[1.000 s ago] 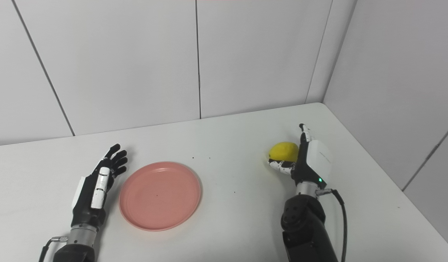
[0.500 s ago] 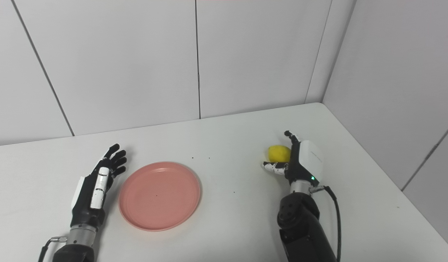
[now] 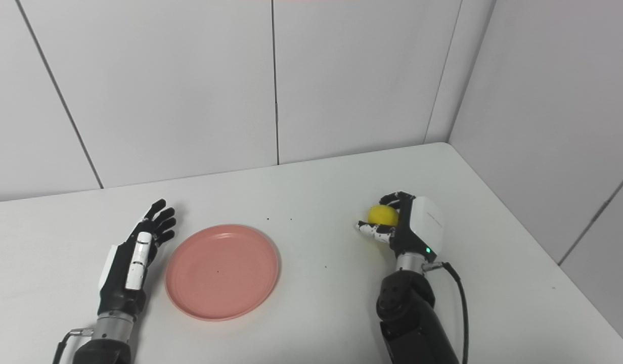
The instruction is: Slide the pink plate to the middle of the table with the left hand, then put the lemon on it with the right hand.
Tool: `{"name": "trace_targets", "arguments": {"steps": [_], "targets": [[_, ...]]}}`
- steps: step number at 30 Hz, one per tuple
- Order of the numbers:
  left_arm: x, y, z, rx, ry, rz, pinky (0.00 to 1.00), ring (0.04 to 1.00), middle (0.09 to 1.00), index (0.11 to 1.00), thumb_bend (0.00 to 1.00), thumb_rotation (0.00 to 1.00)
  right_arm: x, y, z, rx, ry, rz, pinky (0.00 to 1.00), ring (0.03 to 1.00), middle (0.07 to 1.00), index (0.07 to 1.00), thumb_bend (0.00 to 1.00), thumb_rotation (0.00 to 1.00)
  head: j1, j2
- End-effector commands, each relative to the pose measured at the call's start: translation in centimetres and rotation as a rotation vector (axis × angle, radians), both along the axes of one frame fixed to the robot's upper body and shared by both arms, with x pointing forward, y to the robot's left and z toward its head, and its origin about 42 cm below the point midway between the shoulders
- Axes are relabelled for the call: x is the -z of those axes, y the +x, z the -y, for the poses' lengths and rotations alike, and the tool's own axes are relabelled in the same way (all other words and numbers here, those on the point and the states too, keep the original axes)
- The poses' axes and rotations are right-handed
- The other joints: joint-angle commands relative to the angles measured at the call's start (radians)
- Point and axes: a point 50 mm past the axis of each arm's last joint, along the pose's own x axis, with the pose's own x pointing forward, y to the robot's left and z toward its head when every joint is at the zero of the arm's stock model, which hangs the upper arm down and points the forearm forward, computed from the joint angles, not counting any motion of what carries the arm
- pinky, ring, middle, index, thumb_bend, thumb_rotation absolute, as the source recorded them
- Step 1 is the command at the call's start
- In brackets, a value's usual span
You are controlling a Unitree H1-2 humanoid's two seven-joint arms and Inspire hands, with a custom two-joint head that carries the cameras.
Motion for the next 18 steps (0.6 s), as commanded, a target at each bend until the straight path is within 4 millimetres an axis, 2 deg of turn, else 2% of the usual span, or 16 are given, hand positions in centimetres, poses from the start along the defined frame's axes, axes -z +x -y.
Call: {"name": "trace_targets", "arguments": {"steps": [1,6,7,8,9,11,14,16,18], "targets": [[1.9,-0.9,-0.9,-0.015,0.018,-0.041,0.87,0.878,0.88,0.877,0.61,1.0,-1.4,0.4,-0.2,-0.011,-0.025,0.085,0.15,0.398,0.496,0.485,0.52,0.0,0.005,0.004],[1.8,-1.0,-0.9,-0.009,0.012,-0.041,0.86,0.877,0.877,0.875,0.6,1.0,-1.6,0.2,-1.0,-0.012,-0.012,0.107,0.17,0.394,0.498,0.485,0.52,0.0,0.012,0.005],[1.9,-1.0,-0.8,-0.009,0.008,-0.042,0.86,0.878,0.877,0.875,0.6,1.0,-1.6,0.1,-1.2,-0.019,-0.012,0.12,0.17,0.394,0.498,0.485,0.52,0.0,0.031,0.008],[1.9,-1.0,-0.8,-0.01,0.005,-0.042,0.86,0.876,0.875,0.873,0.59,1.0,-1.6,0.0,-1.3,-0.024,-0.011,0.128,0.18,0.423,0.439,0.496,0.51,0.0,0.031,0.008],[1.9,-1.1,-0.8,-0.009,0.006,-0.038,0.85,0.875,0.875,0.873,0.59,1.0,-1.6,-0.1,-1.6,-0.032,-0.012,0.142,0.18,0.433,0.419,0.5,0.51,0.0,0.042,0.01],[1.9,-1.1,-0.7,-0.008,0.01,-0.032,0.85,0.874,0.874,0.871,0.58,1.0,-1.7,-0.3,-2.0,-0.043,-0.014,0.162,0.19,0.365,0.438,0.518,0.51,0.0,0.054,0.011],[1.8,-1.2,-0.5,-0.008,0.011,-0.029,0.86,0.875,0.876,0.872,0.57,1.0,-2.2,-0.6,-3.0,-0.07,-0.016,0.201,0.16,0.394,0.488,0.487,0.52,0.0,0.07,0.015],[1.7,-1.3,-0.2,-0.011,0.01,-0.031,0.85,0.876,0.877,0.874,0.58,1.0,-2.8,-0.7,-4.0,-0.11,-0.007,0.235,0.16,0.394,0.494,0.484,0.52,0.0,0.083,0.017],[1.6,-1.4,0.0,-0.014,0.006,-0.033,0.85,0.874,0.876,0.874,0.57,1.0,-3.3,-0.8,-5.1,-0.153,0.004,0.259,0.18,0.346,0.451,0.526,0.51,0.0,0.101,0.019]]}}
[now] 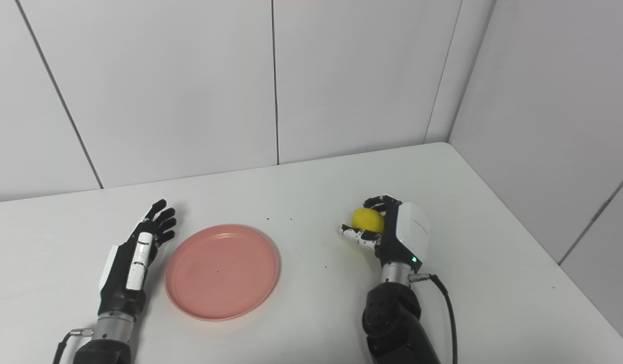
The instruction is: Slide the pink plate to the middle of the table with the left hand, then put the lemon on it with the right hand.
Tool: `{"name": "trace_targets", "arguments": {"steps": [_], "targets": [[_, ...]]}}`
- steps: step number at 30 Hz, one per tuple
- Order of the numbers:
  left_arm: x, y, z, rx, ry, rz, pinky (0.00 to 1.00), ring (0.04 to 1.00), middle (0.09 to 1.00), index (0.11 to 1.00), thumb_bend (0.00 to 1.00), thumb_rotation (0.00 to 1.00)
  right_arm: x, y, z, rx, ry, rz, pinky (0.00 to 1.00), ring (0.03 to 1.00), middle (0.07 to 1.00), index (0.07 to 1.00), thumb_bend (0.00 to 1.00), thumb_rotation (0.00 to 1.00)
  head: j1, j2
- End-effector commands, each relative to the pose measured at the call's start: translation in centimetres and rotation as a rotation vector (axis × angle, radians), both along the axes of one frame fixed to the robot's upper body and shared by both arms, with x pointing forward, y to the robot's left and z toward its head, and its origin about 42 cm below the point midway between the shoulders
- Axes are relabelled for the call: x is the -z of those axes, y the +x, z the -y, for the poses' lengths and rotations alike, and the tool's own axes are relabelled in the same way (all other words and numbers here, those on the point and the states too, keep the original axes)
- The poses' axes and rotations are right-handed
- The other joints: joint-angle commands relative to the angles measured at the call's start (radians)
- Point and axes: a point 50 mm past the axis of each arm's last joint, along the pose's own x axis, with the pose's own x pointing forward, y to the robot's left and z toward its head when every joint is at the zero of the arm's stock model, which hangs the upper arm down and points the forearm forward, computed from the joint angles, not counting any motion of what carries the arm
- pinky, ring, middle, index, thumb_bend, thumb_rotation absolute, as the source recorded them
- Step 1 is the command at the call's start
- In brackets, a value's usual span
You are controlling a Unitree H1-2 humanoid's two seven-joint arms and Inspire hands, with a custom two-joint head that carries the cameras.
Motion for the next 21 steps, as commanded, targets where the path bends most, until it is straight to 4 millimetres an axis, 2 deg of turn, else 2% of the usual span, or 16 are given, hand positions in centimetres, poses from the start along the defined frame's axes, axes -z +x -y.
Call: {"name": "trace_targets", "arguments": {"steps": [1,5,10,12,14,16,20,21], "targets": [[1.6,-1.3,-0.1,-0.013,0.005,-0.037,0.85,0.875,0.878,0.876,0.57,1.0,-2.8,0.4,-1.4,-0.07,-0.016,0.15,0.21,0.345,0.455,0.532,0.51,0.0,0.019,0.002],[1.4,-1.5,0.5,-0.014,-0.001,-0.032,0.86,0.881,0.882,0.879,0.56,1.0,-3.9,0.3,-3.8,-0.168,-0.013,0.187,0.28,0.368,0.478,0.528,0.51,0.0,0.057,0.004],[1.1,-1.7,1.3,-0.023,0.001,-0.03,0.88,0.889,0.888,0.885,0.53,1.0,-4.7,0.3,-7.1,-0.313,0.004,0.233,0.26,0.359,0.452,0.534,0.51,0.0,0.122,0.006],[1.0,-1.8,1.6,-0.022,0.0,-0.029,0.88,0.887,0.886,0.883,0.52,1.0,-5.0,0.3,-8.2,-0.364,0.011,0.241,0.31,0.377,0.463,0.531,0.51,0.0,0.145,0.007],[1.1,-1.9,1.9,-0.021,-0.002,-0.031,0.89,0.895,0.892,0.89,0.51,1.0,-5.2,0.3,-9.3,-0.407,0.008,0.248,0.3,0.371,0.463,0.535,0.51,0.0,0.168,0.008],[1.1,-1.9,2.1,-0.025,-0.003,-0.032,0.89,0.897,0.891,0.887,0.51,1.0,-5.2,0.4,-10.3,-0.447,0.015,0.239,0.25,0.351,0.454,0.538,0.51,0.0,0.186,0.008],[1.1,-2.0,2.5,-0.027,-0.003,-0.036,0.89,0.893,0.889,0.884,0.51,1.0,-4.7,0.7,-11.8,-0.516,0.026,0.212,0.25,0.355,0.449,0.536,0.51,0.0,0.229,0.006],[1.1,-2.0,2.6,-0.026,-0.003,-0.037,0.89,0.896,0.893,0.888,0.51,1.0,-4.6,0.7,-12.0,-0.53,0.026,0.208,0.23,0.387,0.482,0.506,0.51,0.0,0.233,0.006]]}}
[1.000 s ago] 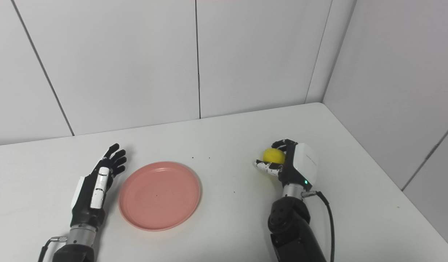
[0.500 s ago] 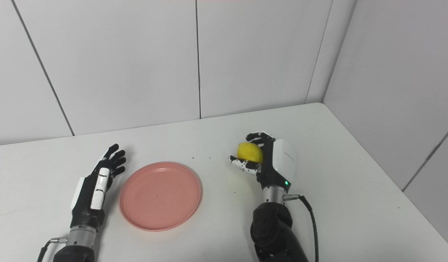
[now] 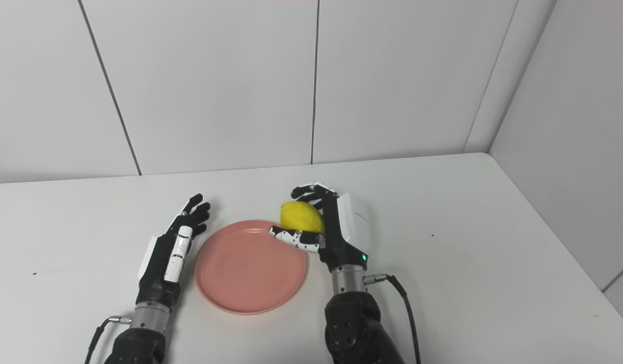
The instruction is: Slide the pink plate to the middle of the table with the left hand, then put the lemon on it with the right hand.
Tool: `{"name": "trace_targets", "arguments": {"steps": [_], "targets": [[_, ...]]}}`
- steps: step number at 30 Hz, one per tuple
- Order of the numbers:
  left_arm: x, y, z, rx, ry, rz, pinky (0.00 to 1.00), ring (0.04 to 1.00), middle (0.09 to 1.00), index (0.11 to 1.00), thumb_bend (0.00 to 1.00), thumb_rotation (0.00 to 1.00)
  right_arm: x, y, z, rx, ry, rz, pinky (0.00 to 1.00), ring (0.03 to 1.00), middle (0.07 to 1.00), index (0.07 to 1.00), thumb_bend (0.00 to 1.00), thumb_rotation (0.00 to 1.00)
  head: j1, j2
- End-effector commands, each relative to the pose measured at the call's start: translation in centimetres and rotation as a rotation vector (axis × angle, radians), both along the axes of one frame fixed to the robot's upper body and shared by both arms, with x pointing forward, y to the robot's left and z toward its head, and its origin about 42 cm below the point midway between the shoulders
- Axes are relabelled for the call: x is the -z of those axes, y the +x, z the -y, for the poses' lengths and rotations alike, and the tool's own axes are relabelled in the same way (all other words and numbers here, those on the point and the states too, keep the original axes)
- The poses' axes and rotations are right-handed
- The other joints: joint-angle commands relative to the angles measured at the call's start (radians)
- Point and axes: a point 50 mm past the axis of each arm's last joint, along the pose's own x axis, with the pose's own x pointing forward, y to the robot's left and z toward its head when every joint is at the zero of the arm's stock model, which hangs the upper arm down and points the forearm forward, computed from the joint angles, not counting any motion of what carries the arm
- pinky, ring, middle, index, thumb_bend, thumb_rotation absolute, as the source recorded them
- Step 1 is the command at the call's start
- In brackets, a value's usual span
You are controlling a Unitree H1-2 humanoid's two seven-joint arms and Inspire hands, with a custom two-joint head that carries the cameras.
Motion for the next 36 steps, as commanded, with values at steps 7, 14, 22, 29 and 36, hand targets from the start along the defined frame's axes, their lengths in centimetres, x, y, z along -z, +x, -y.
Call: {"name": "trace_targets", "arguments": {"steps": [7,14,22,29,36], "targets": [[1.2,-1.0,1.7,0.009,-0.012,-0.057,0.93,0.918,0.915,0.906,0.51,1.0,-0.3,1.3,-2.6,-0.157,0.005,0.047,0.29,0.368,0.46,0.536,0.51,0.0,0.07,-0.008],[1.3,-0.9,2.3,0.011,-0.001,-0.045,0.94,0.925,0.921,0.909,0.51,1.0,0.4,1.8,-3.6,-0.212,-0.025,0.023,0.3,0.373,0.46,0.534,0.51,0.0,0.096,-0.012],[1.3,-0.9,2.9,0.008,-0.017,-0.036,0.93,0.928,0.924,0.905,0.5,1.0,1.6,2.4,-4.0,-0.247,-0.07,-0.021,0.3,0.377,0.454,0.535,0.51,0.0,0.13,-0.021],[1.3,-0.7,3.1,0.007,-0.026,-0.03,0.93,0.937,0.929,0.909,0.48,1.0,2.4,2.5,-4.5,-0.264,-0.086,-0.056,0.2,0.399,0.506,0.486,0.51,0.0,0.135,-0.025],[1.2,-0.7,2.9,0.007,-0.025,-0.026,0.94,0.946,0.935,0.92,0.47,1.0,2.9,2.3,-4.8,-0.282,-0.122,-0.041,0.26,0.371,0.471,0.533,0.51,0.0,0.127,-0.026]]}}
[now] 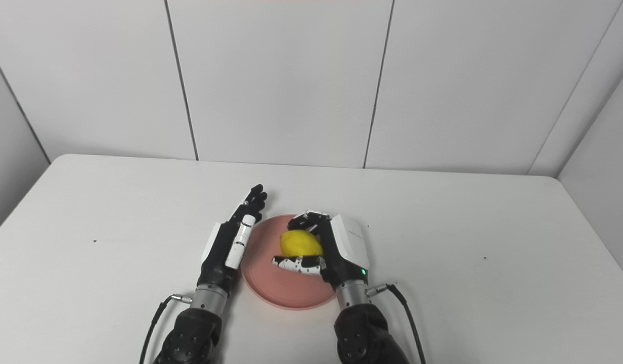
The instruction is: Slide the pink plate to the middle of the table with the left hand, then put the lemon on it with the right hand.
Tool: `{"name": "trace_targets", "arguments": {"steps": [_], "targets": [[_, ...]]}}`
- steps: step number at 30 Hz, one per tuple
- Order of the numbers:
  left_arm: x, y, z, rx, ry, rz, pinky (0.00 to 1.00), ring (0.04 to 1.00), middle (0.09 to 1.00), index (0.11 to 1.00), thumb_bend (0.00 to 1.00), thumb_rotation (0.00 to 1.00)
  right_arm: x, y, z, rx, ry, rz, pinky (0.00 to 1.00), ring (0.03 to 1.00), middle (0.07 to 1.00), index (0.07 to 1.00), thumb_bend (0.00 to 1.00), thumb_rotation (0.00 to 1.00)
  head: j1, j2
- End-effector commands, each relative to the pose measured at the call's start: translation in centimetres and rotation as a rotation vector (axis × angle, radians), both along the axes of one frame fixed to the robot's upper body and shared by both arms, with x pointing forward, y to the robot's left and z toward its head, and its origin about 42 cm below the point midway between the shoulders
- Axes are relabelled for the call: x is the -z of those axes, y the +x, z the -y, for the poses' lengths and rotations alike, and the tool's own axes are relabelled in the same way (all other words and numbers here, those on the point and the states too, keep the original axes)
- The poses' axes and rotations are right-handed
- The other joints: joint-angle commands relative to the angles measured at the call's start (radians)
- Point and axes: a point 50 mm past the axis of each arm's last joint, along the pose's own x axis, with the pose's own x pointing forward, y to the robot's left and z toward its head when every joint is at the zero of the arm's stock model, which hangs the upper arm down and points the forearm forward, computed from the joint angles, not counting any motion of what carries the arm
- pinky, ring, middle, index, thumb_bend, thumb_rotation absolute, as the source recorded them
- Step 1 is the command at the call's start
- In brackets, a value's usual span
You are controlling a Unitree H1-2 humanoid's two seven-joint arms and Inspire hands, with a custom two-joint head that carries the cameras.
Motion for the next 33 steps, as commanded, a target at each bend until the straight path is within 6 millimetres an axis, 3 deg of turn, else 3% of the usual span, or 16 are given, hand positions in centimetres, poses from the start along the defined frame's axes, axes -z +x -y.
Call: {"name": "trace_targets", "arguments": {"steps": [1,2,3,8,9,11,12,14,15,16,17,18,21,24,33], "targets": [[1.1,-0.6,0.4,0.009,-0.004,-0.02,0.94,0.945,0.935,0.921,0.47,1.0,-1.3,0.4,-0.9,-0.054,0.005,0.071,0.29,0.373,0.471,0.54,0.51,0.0,0.0,0.0],[1.0,-0.6,0.4,0.008,-0.003,-0.021,0.94,0.944,0.935,0.921,0.48,1.0,-1.1,0.4,-0.8,-0.055,-0.008,0.079,0.3,0.375,0.471,0.544,0.51,0.0,0.0,0.0],[1.0,-0.6,0.4,0.007,-0.003,-0.021,0.94,0.943,0.935,0.922,0.47,1.0,-1.1,0.3,-0.8,-0.056,-0.019,0.085,0.37,0.402,0.494,0.534,0.51,0.0,0.0,0.0],[1.0,-0.5,0.2,-0.001,0.014,-0.022,0.93,0.938,0.933,0.922,0.49,1.0,-0.7,0.2,-0.8,-0.077,-0.009,0.098,0.45,0.428,0.501,0.522,0.52,0.0,-0.01,-0.002],[1.0,-0.5,0.2,-0.002,0.013,-0.022,0.93,0.936,0.931,0.92,0.49,1.0,-0.6,0.1,-0.8,-0.088,0.005,0.095,0.48,0.512,0.499,0.508,0.52,0.0,-0.01,-0.002],[1.0,-0.4,0.1,-0.004,0.011,-0.022,0.92,0.939,0.936,0.922,0.49,1.0,-0.5,0.1,-0.8,-0.104,0.018,0.088,0.57,0.658,0.691,0.499,0.51,0.12,-0.014,-0.002],[1.0,-0.4,0.1,-0.004,0.008,-0.024,0.92,0.94,0.937,0.922,0.49,1.0,-0.4,0.0,-0.8,-0.11,0.018,0.085,0.58,0.666,0.702,0.498,0.51,0.13,-0.015,-0.002],[0.9,-0.4,0.1,-0.004,0.01,-0.029,0.92,0.944,0.939,0.924,0.5,1.0,-0.4,-0.2,-0.8,-0.118,0.013,0.09,0.66,0.746,0.785,0.746,0.6,0.23,-0.015,-0.002],[0.9,-0.4,0.1,-0.003,0.011,-0.029,0.92,0.944,0.939,0.924,0.5,1.0,-0.5,-0.4,-0.8,-0.118,0.013,0.093,0.67,0.756,0.795,0.774,0.61,0.25,-0.015,-0.002],[0.9,-0.4,0.1,-0.003,0.012,-0.028,0.92,0.947,0.94,0.925,0.51,1.0,-0.5,-0.5,-0.8,-0.118,0.013,0.096,0.7,0.793,0.832,0.839,0.62,0.37,-0.015,-0.002],[0.9,-0.4,0.1,-0.003,0.011,-0.027,0.92,0.948,0.94,0.925,0.51,1.0,-0.6,-0.6,-0.7,-0.121,0.022,0.102,0.7,0.794,0.833,0.842,0.62,0.38,-0.015,-0.002],[0.9,-0.4,0.1,-0.003,0.011,-0.026,0.93,0.948,0.937,0.924,0.51,1.0,-0.7,-0.8,-0.7,-0.123,0.029,0.107,0.73,0.827,0.859,0.869,0.63,0.47,-0.015,-0.002],[0.8,-0.4,0.0,-0.002,0.002,-0.027,0.93,0.952,0.94,0.928,0.51,1.0,-0.9,-1.2,-0.4,-0.135,0.061,0.117,0.77,0.869,0.9,0.907,0.64,0.59,-0.015,-0.002],[0.9,-0.4,0.0,-0.007,-0.005,-0.028,0.93,0.945,0.933,0.92,0.5,1.0,-1.4,-1.6,0.0,-0.138,0.117,0.132,0.8,0.897,0.948,0.947,0.71,0.78,-0.019,-0.001],[0.8,-0.3,-0.4,-0.024,-0.019,-0.044,0.94,0.936,0.927,0.914,0.48,1.0,-3.2,-2.2,1.7,-0.106,0.208,0.254,0.91,0.939,0.963,0.966,0.68,0.89,-0.019,-0.001]]}}
